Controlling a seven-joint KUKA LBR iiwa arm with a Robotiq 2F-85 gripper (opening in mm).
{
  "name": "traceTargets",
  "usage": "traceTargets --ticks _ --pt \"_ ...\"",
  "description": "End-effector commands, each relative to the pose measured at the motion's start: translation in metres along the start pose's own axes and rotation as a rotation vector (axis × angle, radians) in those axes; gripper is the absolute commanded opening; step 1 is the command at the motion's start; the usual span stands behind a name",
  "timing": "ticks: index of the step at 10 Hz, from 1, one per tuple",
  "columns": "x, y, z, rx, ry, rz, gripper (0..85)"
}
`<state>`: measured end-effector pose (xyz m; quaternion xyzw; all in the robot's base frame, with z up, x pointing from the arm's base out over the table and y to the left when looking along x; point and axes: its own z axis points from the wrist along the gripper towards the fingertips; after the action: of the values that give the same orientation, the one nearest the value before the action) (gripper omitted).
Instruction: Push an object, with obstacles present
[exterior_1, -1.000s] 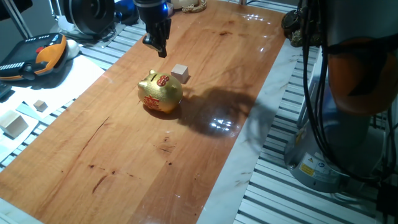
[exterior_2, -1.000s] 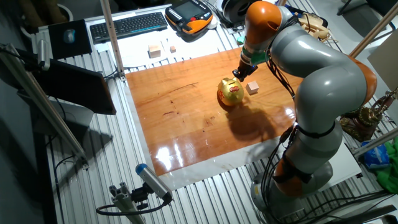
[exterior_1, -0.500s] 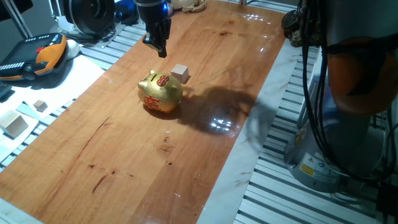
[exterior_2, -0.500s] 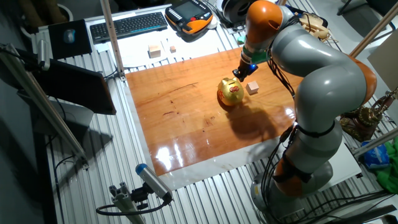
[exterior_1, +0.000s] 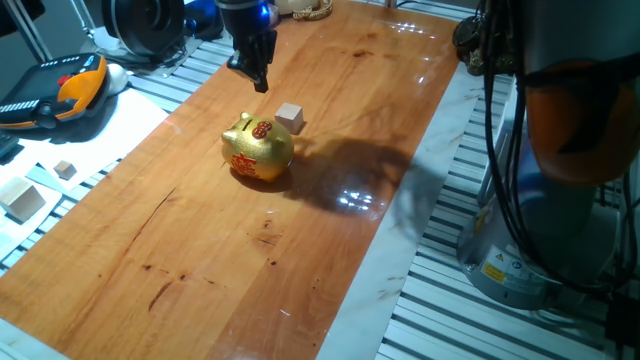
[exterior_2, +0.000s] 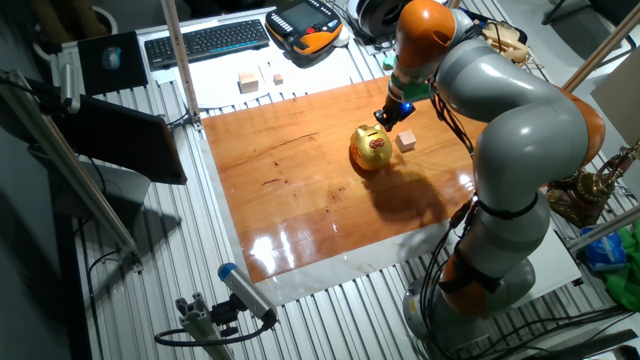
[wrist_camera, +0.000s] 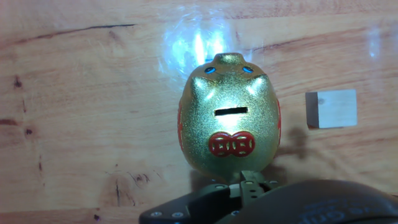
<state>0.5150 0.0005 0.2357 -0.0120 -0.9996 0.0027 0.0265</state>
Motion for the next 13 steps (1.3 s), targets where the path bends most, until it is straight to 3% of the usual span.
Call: traceTargets --ticks 1,7,10,13 --pt "0.0001 0.0003 0.0000 0.005 0.000 0.008 0.0" --pt "0.0001 0.0003 0.0000 0.011 -0.023 -0.039 0.0" --pt "0.0001 0.0003 0.0000 0.028 -0.004 -0.083 0.0" --pt "0.0001 0.0003 0.0000 0.004 -0.015 -0.109 0.0"
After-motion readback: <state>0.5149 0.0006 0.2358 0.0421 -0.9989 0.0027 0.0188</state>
